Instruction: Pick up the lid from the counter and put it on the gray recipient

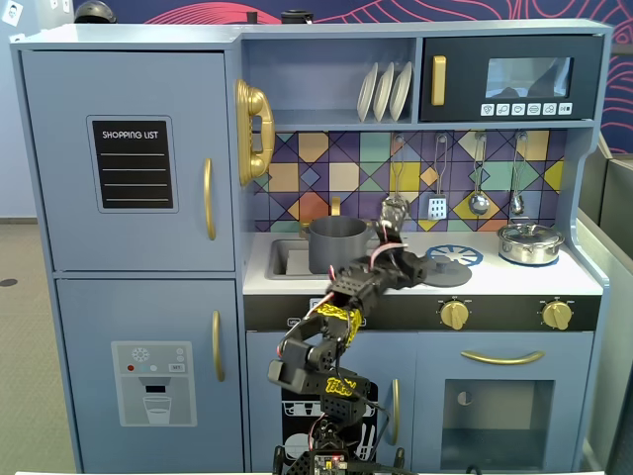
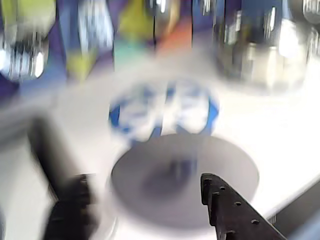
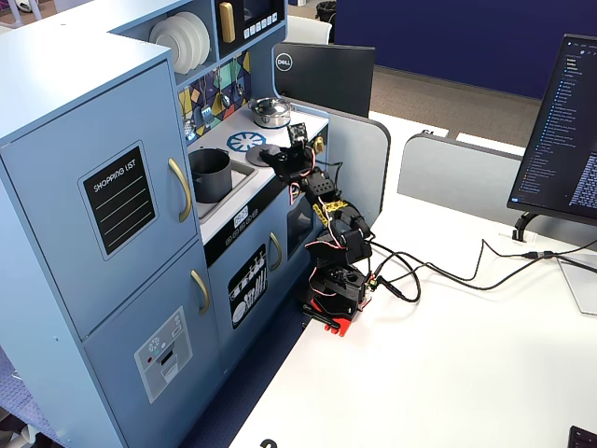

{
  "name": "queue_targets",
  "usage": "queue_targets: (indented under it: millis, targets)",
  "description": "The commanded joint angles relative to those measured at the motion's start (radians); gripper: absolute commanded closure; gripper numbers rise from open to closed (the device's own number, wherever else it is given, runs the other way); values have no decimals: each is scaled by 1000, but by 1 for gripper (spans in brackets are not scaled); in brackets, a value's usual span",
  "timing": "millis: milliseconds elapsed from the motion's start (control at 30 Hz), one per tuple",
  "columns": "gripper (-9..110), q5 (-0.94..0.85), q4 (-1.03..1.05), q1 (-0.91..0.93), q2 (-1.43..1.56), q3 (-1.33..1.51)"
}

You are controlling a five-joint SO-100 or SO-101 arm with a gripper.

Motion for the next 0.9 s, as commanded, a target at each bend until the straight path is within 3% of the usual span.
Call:
queue_targets:
  millis: [0,867]
  targets:
    - [75,0,-265,-11,-51,43]
    - [76,-21,-242,40,-483,-272]
